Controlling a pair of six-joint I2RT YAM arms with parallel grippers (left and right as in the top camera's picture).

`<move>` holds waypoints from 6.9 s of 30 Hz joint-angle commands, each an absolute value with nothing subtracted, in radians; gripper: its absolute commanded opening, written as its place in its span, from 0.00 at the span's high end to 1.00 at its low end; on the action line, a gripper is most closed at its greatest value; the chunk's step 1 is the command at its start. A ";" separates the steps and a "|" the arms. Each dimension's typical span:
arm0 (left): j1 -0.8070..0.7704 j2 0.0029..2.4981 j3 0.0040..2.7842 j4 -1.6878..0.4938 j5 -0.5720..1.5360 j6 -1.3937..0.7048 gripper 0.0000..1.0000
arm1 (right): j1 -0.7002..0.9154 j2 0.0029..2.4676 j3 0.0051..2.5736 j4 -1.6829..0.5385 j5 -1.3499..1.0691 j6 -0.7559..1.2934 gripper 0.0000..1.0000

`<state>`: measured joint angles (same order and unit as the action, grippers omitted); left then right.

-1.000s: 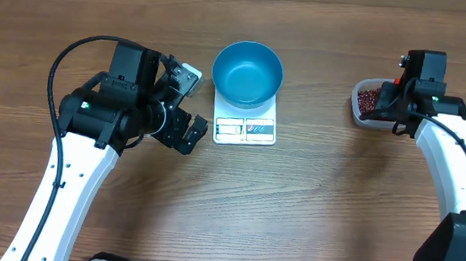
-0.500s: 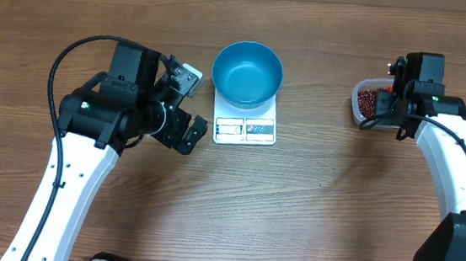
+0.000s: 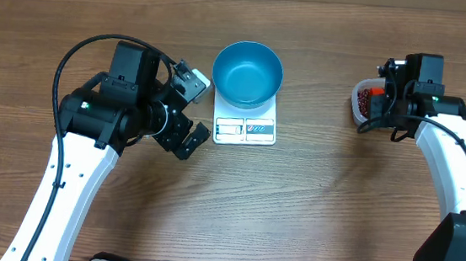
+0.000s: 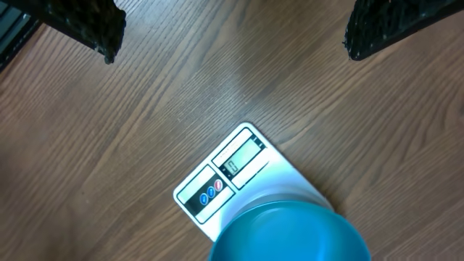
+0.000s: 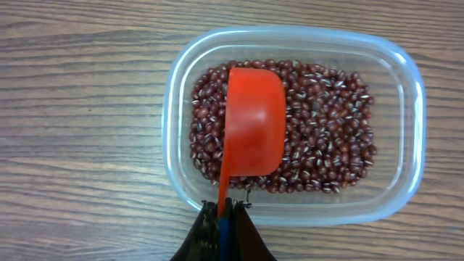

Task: Scoop item into bowl and weigh 150g on scale
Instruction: 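Scoop beans from the tub with the right gripper, then carry the filled scoop left over the blue bowl with the right gripper, then tilt the scoop to pour beans into the blue bowl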

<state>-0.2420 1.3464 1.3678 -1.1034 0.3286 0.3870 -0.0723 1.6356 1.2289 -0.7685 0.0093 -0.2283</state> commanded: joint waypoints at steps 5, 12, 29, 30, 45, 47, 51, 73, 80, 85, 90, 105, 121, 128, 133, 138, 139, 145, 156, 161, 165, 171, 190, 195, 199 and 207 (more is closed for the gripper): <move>-0.242 1.345 1.387 -1.105 0.272 0.450 0.00 | -0.087 1.633 1.263 -0.765 -0.022 -0.233 0.96; -0.242 1.343 1.400 -1.107 0.251 0.450 0.00 | -0.149 1.631 1.279 -0.750 -0.002 -0.229 0.96; -0.242 1.336 1.444 -1.134 0.244 0.450 0.00 | -0.236 1.633 1.275 -0.726 -0.022 -0.241 0.96; -0.242 1.336 1.444 -1.137 0.244 0.450 0.01 | -0.236 1.633 1.274 -0.724 -0.039 -0.241 0.96; -0.242 1.336 1.444 -1.156 0.199 0.437 0.00 | -0.238 1.697 1.269 -0.743 -0.064 -0.263 0.96; -0.242 1.336 1.444 -1.156 0.200 0.437 0.00 | -0.238 1.699 1.269 -0.751 -0.083 -0.263 0.96; -0.242 1.337 1.443 -1.156 0.200 0.437 0.00 | -0.238 1.699 1.269 -0.759 -0.173 -0.263 0.96; -0.242 1.336 1.444 -1.064 0.282 0.306 0.00 | -0.239 1.707 1.269 -0.807 -0.358 -0.104 0.96; -0.242 1.337 1.444 -1.077 0.282 0.306 0.00 | -0.273 1.733 1.269 -0.807 -0.395 -0.061 0.96; -0.242 1.337 1.444 -1.082 0.281 0.306 0.00 | -0.347 1.733 1.269 -0.807 -0.534 -0.043 0.96; -0.242 1.337 1.443 -1.097 0.281 0.306 0.00 | -0.422 1.734 1.269 -0.807 -0.677 -0.016 0.96; -0.242 1.337 1.443 -1.097 0.281 0.307 0.00 | -0.525 1.785 1.269 -0.788 -0.781 0.023 0.96; -0.242 1.337 1.443 -1.097 0.281 0.307 0.00 | -0.593 1.785 1.269 -0.788 -0.954 0.023 0.96; -0.242 1.337 1.443 -1.097 0.281 0.307 0.00 | -0.598 1.784 1.269 -0.795 -1.003 0.023 0.97; -0.242 1.337 1.443 -1.097 0.281 0.307 0.00 | -0.598 1.784 1.269 -0.795 -1.064 0.023 0.96; -0.242 1.337 1.443 -1.097 0.281 0.307 0.00 | -0.598 1.784 1.269 -0.796 -1.141 0.023 0.96; -0.242 1.337 1.443 -1.096 0.281 0.307 0.00 | -0.596 1.784 1.269 -0.796 -1.160 0.025 0.96; -0.242 1.337 1.443 -1.097 0.281 0.307 0.00 | -0.565 1.784 1.269 -0.796 -1.226 0.044 0.96; -0.242 1.337 1.443 -1.097 0.281 0.307 0.00 | -0.424 1.784 1.270 -0.784 -1.245 0.102 0.96; -0.242 1.337 1.443 -1.096 0.281 0.307 0.01 | -0.349 1.784 1.271 -0.768 -1.293 0.106 0.97; -0.242 1.337 1.443 -1.097 0.281 0.307 0.01 | -0.297 1.784 1.271 -0.764 -1.293 0.106 0.96; -0.242 1.337 1.443 -1.097 0.281 0.307 0.01 | -0.217 1.784 1.271 -0.760 -1.293 0.106 0.97; -0.242 1.337 1.443 -1.096 0.281 0.307 0.00 | -0.009 1.784 1.271 -0.469 -1.222 0.265 0.96; -0.242 1.337 1.443 -1.096 0.281 0.307 0.00 | 0.045 1.784 1.271 -0.402 -1.099 0.258 0.96; -0.242 1.337 1.443 -1.097 0.281 0.307 0.00 | 0.088 1.784 1.271 -0.350 -0.974 0.208 0.97; -0.242 1.337 1.443 -1.097 0.281 0.307 0.00 | 0.152 1.784 1.271 -0.337 -0.773 -0.101 0.96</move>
<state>-0.2420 1.3464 1.4208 -1.0958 0.2619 0.3161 0.1394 1.7840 1.2552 -0.3466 -0.8860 0.0757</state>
